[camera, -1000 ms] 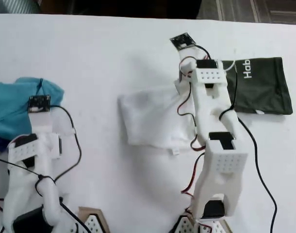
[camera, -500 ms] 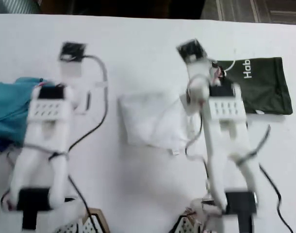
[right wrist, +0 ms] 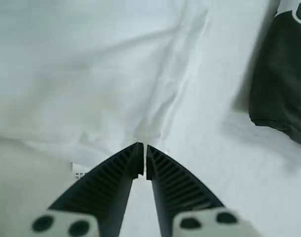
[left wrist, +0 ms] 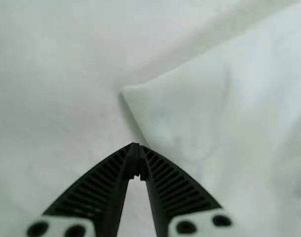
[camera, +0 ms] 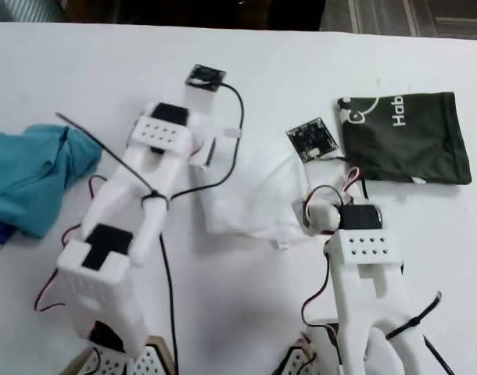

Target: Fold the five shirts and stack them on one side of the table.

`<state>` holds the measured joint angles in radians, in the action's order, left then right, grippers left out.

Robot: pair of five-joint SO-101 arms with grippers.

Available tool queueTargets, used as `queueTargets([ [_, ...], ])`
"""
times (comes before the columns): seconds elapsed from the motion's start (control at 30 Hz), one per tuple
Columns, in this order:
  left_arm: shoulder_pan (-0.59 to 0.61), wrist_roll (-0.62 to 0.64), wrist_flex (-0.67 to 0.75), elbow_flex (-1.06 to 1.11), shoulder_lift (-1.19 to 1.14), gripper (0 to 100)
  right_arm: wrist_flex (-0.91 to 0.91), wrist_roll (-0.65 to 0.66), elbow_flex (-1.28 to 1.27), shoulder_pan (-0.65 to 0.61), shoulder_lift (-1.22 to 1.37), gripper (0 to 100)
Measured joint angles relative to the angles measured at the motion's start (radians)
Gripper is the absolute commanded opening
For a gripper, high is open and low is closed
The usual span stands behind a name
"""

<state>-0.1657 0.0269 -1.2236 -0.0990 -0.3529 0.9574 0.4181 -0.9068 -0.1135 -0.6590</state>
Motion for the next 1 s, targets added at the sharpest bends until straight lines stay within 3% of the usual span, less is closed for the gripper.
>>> queueTargets([
  [0.53,-0.021,0.091,-0.058,-0.325,-0.295,3,-0.207,-0.002,-0.163,0.034,0.000,2.1],
  [1.0,-0.021,0.095,-0.058,-0.347,-0.345,3,-0.325,-0.002,-0.288,0.081,0.000,2.1],
])
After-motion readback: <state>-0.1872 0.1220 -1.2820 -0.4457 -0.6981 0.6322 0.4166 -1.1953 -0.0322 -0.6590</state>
